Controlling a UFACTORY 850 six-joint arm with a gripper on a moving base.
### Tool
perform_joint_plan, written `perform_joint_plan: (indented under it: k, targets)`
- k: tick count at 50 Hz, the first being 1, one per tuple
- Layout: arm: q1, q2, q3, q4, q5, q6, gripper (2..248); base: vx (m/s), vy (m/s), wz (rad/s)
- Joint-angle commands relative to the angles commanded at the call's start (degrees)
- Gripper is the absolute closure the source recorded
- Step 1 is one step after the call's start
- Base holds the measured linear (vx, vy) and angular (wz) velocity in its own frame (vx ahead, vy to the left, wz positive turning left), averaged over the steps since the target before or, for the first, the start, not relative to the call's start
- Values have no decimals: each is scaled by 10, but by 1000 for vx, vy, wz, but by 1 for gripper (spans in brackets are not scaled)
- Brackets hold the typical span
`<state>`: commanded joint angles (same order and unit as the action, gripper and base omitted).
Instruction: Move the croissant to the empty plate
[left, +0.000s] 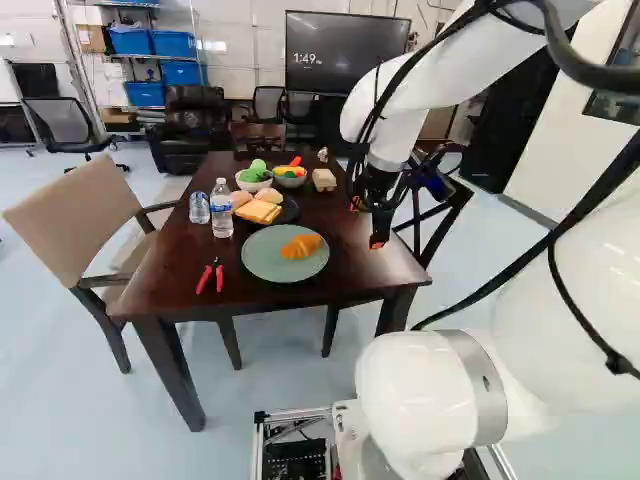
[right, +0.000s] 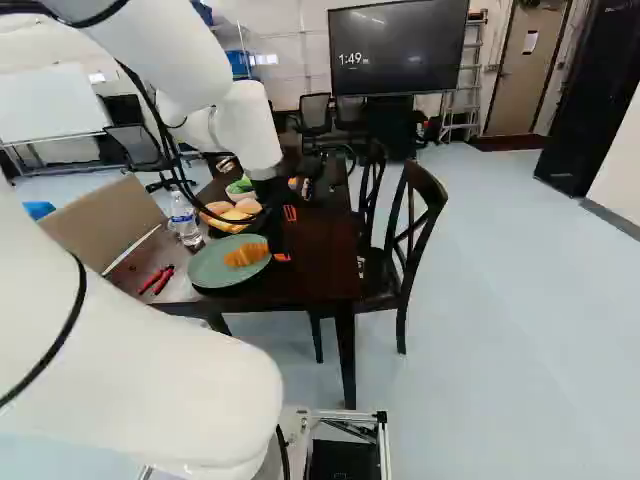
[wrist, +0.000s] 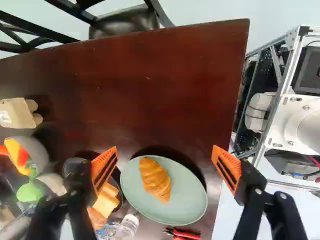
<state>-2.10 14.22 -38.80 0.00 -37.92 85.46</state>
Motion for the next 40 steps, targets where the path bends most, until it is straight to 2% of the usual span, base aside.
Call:
perform_joint_plan:
  k: [40]
  targets:
    - [0, 0, 0, 0, 0, 0, 3, -130, -3, 9]
